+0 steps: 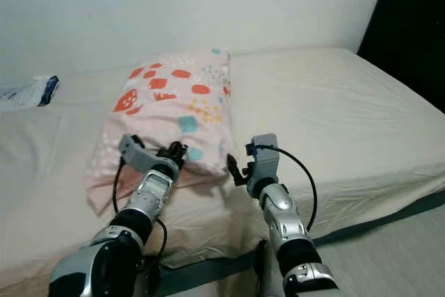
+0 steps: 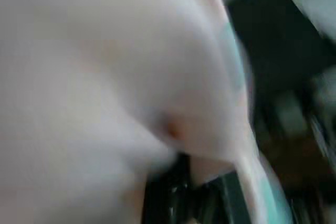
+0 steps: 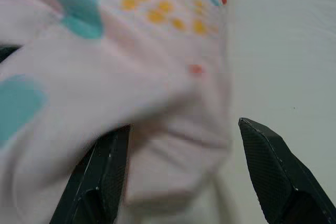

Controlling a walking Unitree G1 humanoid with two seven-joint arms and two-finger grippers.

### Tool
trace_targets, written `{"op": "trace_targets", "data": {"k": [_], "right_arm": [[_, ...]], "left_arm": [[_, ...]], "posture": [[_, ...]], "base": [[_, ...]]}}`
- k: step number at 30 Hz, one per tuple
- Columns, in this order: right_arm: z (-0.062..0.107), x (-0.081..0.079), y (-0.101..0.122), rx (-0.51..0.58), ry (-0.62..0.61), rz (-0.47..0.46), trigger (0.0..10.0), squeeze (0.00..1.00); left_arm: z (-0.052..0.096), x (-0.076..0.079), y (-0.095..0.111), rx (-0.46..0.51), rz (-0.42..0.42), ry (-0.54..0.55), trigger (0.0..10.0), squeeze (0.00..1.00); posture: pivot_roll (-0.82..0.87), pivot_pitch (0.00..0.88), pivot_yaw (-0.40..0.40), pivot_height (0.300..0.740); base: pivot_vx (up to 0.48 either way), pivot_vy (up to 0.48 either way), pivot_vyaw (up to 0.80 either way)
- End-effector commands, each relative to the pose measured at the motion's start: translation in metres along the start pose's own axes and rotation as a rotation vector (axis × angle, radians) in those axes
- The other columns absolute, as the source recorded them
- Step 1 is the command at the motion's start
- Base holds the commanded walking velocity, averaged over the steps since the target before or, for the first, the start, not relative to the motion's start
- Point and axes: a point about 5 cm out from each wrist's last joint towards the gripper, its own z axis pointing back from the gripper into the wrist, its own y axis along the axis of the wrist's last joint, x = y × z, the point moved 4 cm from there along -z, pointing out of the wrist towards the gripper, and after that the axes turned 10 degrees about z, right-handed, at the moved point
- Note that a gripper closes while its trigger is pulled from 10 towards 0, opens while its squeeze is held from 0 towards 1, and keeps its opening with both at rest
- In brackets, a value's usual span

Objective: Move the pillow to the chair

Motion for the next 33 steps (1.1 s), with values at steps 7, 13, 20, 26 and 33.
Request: {"op": "trace_targets", "data": {"k": [7,13,20,26,33], "right_arm": [[0.0,0.001,-0.003,-0.009,-0.011,-0.007,10.0,0.0],[-0.001,-0.001,-0.003,-0.012,-0.007,-0.01,10.0,0.0],[-0.002,-0.002,-0.002,-0.01,-0.002,-0.013,10.0,0.0],[-0.002,-0.002,-0.003,-0.009,-0.004,-0.015,10.0,0.0],[-0.001,0.001,-0.003,-0.008,-0.013,-0.014,10.0,0.0]], "left_arm": [[0.04,0.017,-0.012,-0.363,-0.18,-0.308,0.0,0.0],[0.089,-0.015,0.005,-0.614,-0.408,-0.279,0.0,0.0],[0.133,-0.067,0.055,-0.877,-0.831,0.002,0.0,0.0],[0.131,-0.076,0.099,-0.772,-0.941,0.196,0.0,0.0],[0.135,-0.089,0.142,-0.629,-1.094,0.477,0.0,0.0]], "posture": [[0.04,0.0,-0.04,0.535],[0.06,0.0,-0.046,0.535],[0.06,0.0,-0.044,0.535],[0.06,0.0,-0.041,0.535],[0.05,0.0,-0.041,0.535]], "base": [[0.0,0.0,0.0],[0.0,0.0,0.0],[0.0,0.0,0.0],[0.0,0.0,0.0],[0.0,0.0,0.0]]}}
